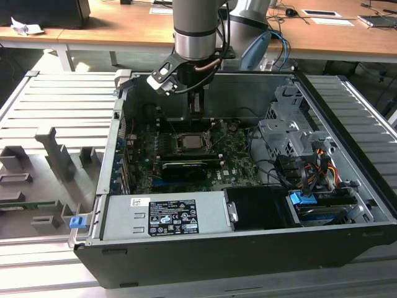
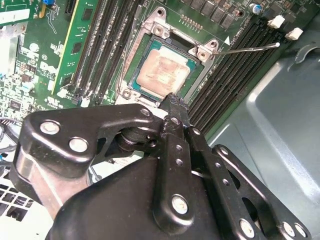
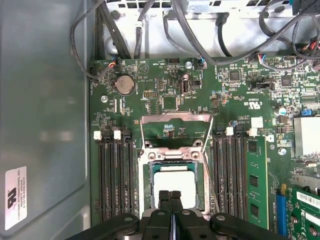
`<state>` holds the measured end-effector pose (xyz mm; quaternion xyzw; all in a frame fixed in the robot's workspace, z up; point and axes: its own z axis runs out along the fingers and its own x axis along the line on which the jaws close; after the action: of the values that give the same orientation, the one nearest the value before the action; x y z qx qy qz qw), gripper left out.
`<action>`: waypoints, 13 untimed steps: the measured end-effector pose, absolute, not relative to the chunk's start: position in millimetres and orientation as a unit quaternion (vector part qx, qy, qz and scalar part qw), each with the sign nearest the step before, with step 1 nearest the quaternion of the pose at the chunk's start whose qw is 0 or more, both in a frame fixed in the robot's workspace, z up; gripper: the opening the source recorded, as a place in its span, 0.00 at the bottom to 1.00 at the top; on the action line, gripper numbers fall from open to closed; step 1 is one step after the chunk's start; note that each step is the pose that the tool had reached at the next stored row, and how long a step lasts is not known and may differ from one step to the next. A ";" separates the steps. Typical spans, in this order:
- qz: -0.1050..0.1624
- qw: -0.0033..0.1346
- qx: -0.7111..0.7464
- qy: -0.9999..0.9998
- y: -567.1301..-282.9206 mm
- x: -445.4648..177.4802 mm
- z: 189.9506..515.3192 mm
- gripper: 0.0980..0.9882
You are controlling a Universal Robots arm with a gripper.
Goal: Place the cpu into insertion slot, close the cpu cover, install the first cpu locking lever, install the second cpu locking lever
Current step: 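Close the cpu cover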
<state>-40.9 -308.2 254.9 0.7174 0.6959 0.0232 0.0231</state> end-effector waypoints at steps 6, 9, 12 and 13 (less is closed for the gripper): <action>0.023 0.023 0.717 0.696 -308.0 -38.4 256.5 0.01; 0.023 0.023 0.717 0.696 -307.9 -37.4 259.5 0.01; 0.023 0.023 0.717 0.696 -307.4 -37.4 265.7 0.01; 0.023 0.023 0.717 0.696 -307.2 -37.4 267.3 0.01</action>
<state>-37.4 -307.2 267.3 0.7174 0.6959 0.0231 0.0233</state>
